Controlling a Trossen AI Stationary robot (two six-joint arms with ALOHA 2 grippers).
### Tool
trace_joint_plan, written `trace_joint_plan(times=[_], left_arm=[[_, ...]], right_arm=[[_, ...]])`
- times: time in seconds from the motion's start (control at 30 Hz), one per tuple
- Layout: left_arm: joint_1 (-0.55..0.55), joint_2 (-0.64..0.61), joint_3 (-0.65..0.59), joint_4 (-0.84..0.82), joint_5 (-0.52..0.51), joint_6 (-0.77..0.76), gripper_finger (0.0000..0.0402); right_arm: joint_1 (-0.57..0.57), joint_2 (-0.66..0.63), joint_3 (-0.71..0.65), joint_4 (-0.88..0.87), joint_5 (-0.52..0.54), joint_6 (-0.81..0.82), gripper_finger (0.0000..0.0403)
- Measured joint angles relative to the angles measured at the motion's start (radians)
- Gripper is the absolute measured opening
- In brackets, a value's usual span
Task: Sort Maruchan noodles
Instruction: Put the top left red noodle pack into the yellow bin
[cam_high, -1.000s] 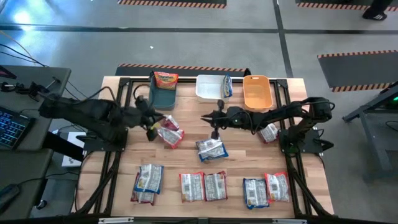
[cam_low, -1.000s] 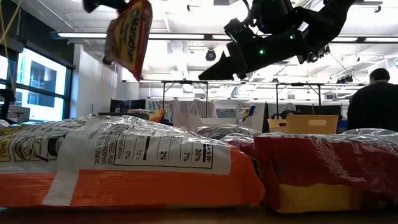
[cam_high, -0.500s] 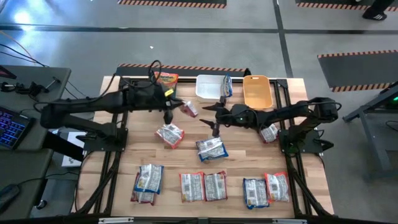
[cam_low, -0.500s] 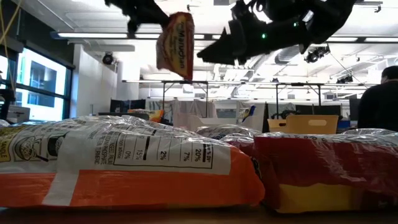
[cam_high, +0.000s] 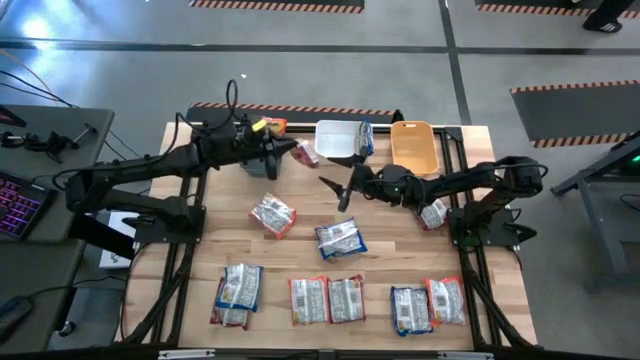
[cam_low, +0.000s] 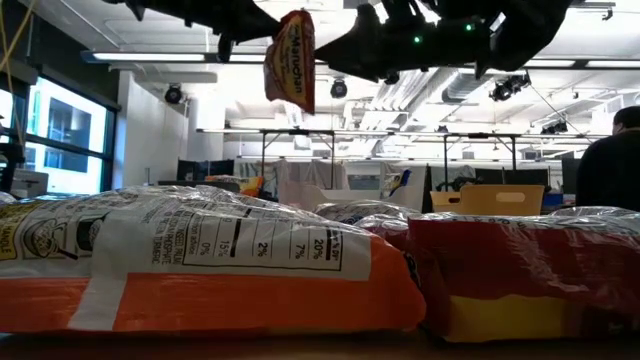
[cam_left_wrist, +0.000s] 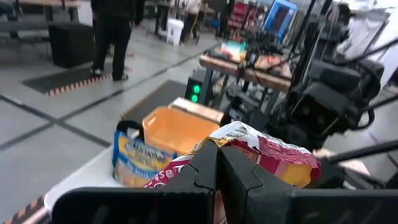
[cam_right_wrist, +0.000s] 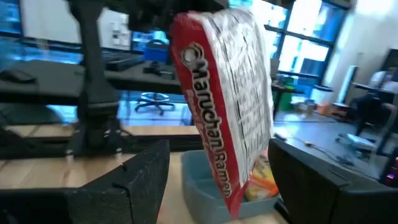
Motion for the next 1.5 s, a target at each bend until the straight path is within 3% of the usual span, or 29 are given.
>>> trace_joint_plan(times=[0.5, 0.83, 1.0, 1.23, 1.5], left_arm=[[0.006, 0.113, 0.000, 0.287, 0.039, -0.018, 0.0000], [0.040, 0.168, 0.000, 0.416, 0.032, -0.041, 0.0000], [0.034, 0.193, 0.000, 0.477, 0.037, -0.048, 0.0000], [0.034, 0.242, 0.001, 0.585, 0.037, -0.086, 0.0000], [0.018, 0.307, 0.038, 0.594, 0.079, -0.114, 0.0000]], right_arm=[[-0.003, 0.000, 0.125, -0.064, 0.053, -0.130, 0.0259], [0.013, 0.000, 0.125, -0.021, 0.217, -0.188, 0.0259], [-0.008, 0.000, 0.125, -0.001, 0.157, -0.178, 0.0259], [-0.029, 0.000, 0.125, 0.003, 0.163, -0.182, 0.0259], [-0.069, 0.000, 0.124, -0.010, 0.148, -0.193, 0.0259]])
